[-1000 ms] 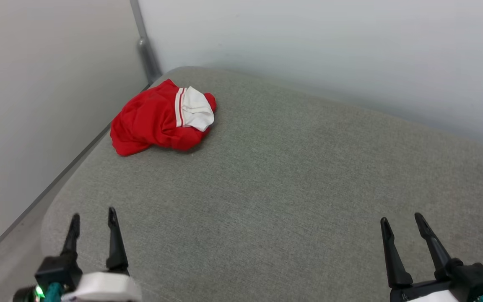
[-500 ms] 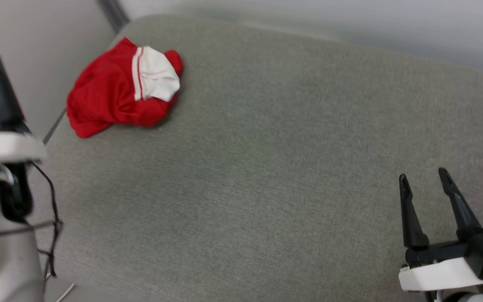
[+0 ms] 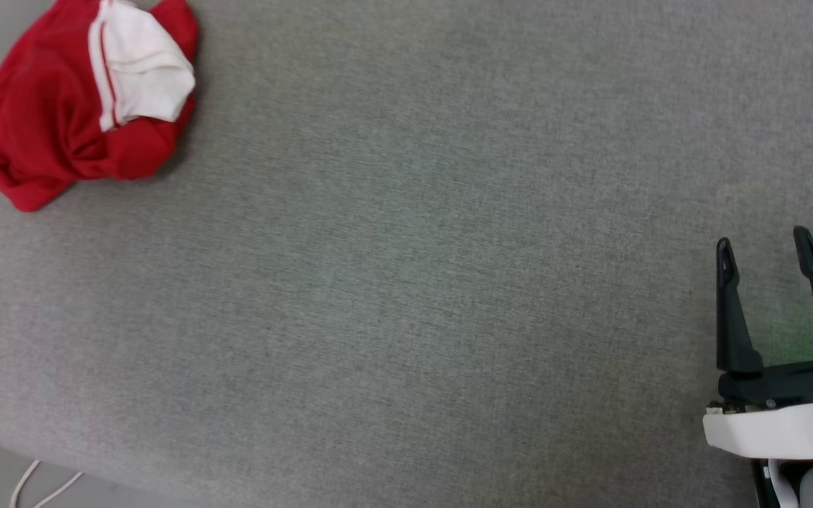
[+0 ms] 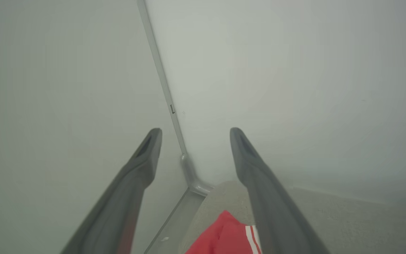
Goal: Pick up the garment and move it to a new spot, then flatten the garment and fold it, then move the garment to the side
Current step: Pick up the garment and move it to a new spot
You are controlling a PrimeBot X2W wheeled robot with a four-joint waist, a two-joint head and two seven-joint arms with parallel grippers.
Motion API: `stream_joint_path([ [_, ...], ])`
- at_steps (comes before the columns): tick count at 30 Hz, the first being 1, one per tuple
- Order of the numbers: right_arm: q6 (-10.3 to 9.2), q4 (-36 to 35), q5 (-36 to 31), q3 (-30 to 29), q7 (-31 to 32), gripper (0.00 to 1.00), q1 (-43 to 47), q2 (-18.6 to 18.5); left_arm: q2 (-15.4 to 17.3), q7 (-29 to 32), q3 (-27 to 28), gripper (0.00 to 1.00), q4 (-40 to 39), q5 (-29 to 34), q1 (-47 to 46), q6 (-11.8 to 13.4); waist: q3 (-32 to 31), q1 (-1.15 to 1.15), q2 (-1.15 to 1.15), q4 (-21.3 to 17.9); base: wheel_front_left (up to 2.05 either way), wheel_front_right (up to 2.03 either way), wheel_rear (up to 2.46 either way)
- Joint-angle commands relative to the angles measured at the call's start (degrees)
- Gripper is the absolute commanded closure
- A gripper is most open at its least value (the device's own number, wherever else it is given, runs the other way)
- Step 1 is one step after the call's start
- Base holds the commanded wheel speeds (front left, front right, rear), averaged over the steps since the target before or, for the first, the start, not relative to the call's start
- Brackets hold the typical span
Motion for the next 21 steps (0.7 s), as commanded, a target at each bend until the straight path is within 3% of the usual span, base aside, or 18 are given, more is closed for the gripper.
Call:
stream_joint_path([
  [1, -0.04, -0.8, -0.4, 0.0, -0.1, 0.0, -1.1, -0.1, 1.1, 3.1, -2.3, 0.0, 1.2, -2.6, -2.2, -0.1, 2.3, -0.02, 0.0, -1.7, 0.0, 0.0, 0.0],
  [7, -0.04, -3.4, -1.3, -0.2, -0.1, 0.0, -2.2, -0.6, 7.8, 20.2, -13.4, 0.0, 4.6, -16.0, -5.9, -0.1, 5.7, -0.02, 0.0, -3.2, 0.0, 0.0, 0.0],
  [12, -0.04, -5.2, -1.7, 0.1, -0.1, 0.0, -2.9, -1.0, 11.2, 34.5, -21.1, 0.0, 4.6, -27.8, -5.1, -0.1, 7.9, -0.02, 0.0, -3.8, 0.0, 0.0, 0.0],
  [17, -0.04, -6.4, -2.1, 0.4, -0.1, 0.0, -3.6, -1.5, 13.3, 43.6, -25.9, 0.0, 4.2, -36.5, -2.8, -0.1, 9.8, -0.02, 0.0, -4.4, 0.0, 0.0, 0.0],
  [21, -0.04, -7.1, -2.4, 0.5, -0.1, 0.0, -4.0, -1.9, 14.1, 47.4, -29.5, 0.0, 5.2, -39.5, -1.3, -0.1, 10.9, -0.02, 0.0, -4.9, 0.0, 0.0, 0.0],
])
